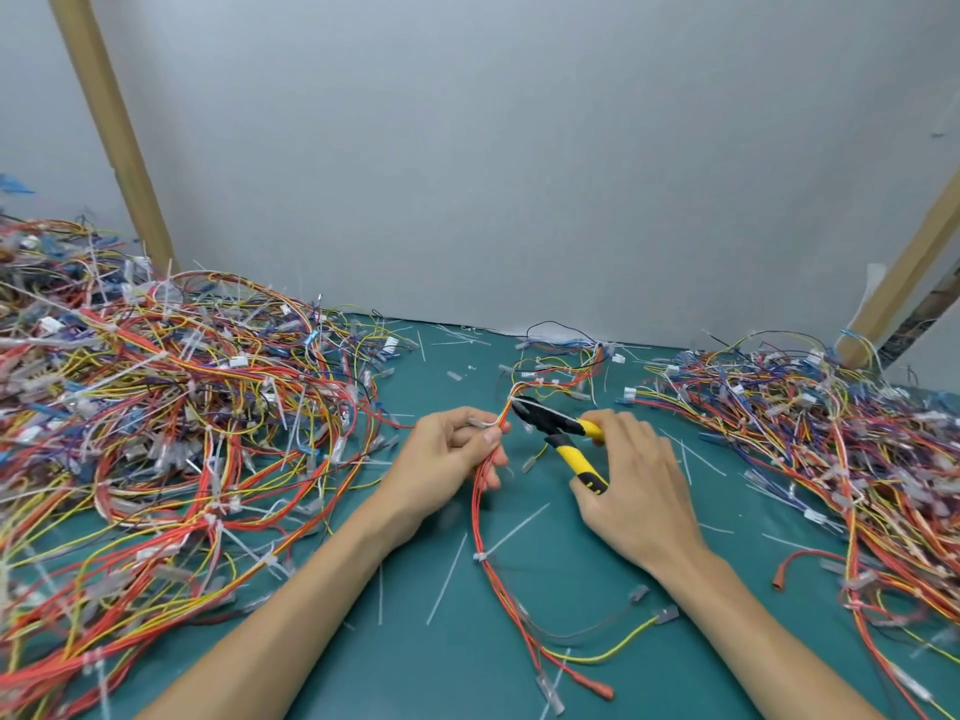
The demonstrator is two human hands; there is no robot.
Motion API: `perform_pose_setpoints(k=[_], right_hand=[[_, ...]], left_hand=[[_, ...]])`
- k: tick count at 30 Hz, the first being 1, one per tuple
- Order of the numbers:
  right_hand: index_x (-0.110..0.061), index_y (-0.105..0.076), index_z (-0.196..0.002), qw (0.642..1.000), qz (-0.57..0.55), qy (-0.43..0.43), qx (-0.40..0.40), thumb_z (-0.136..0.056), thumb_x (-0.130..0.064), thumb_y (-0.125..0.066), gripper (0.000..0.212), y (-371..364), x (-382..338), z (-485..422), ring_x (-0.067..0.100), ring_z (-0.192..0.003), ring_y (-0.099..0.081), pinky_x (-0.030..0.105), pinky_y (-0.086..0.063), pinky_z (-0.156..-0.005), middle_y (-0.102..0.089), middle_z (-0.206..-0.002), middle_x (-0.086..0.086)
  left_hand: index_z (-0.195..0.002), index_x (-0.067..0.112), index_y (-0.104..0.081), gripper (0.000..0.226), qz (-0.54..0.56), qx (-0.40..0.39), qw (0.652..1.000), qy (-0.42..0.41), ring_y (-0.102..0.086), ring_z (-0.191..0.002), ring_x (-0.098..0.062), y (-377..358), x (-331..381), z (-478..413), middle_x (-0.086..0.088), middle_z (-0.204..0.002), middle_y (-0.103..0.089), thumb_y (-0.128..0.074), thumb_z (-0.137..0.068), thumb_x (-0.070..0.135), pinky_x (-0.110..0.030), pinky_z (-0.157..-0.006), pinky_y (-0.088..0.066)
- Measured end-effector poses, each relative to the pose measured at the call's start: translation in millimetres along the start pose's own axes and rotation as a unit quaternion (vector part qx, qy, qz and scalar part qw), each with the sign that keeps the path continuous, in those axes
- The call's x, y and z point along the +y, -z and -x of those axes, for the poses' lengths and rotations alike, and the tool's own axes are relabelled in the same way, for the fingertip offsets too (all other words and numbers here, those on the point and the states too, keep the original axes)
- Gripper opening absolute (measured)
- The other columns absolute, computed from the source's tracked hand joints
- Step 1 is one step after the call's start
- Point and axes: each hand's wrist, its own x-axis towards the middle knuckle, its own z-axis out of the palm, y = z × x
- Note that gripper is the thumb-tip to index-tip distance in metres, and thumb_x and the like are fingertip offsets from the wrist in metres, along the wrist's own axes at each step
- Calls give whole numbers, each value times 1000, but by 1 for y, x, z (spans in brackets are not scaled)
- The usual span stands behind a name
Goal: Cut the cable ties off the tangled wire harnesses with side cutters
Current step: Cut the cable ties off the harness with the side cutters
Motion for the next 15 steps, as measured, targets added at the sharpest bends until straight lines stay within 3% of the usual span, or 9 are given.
perform_pose_setpoints(k=[8, 15], right_hand=[[-24, -52, -118, 999, -32, 13, -11, -71, -27, -70, 51, 6, -2, 3, 21, -92, -49, 33, -36, -80, -52, -98, -6], [-28, -57, -107, 997, -63, 30, 19, -64, -28, -69, 45, 11, -4, 6, 9, -77, -45, 26, -35, -68, -54, -85, -14]], left_hand=[[-98, 2, -69, 13, 11, -34, 999, 17, -49, -42, -13, 2, 1, 2, -3, -60, -60, -60, -93, 9, -16, -46, -41], [-74, 17, -72, 19, 9, -38, 999, 7, -34, -32, -11, 5, 3, 2, -2, -48, -45, -64, -67, 33, -16, -35, -29]])
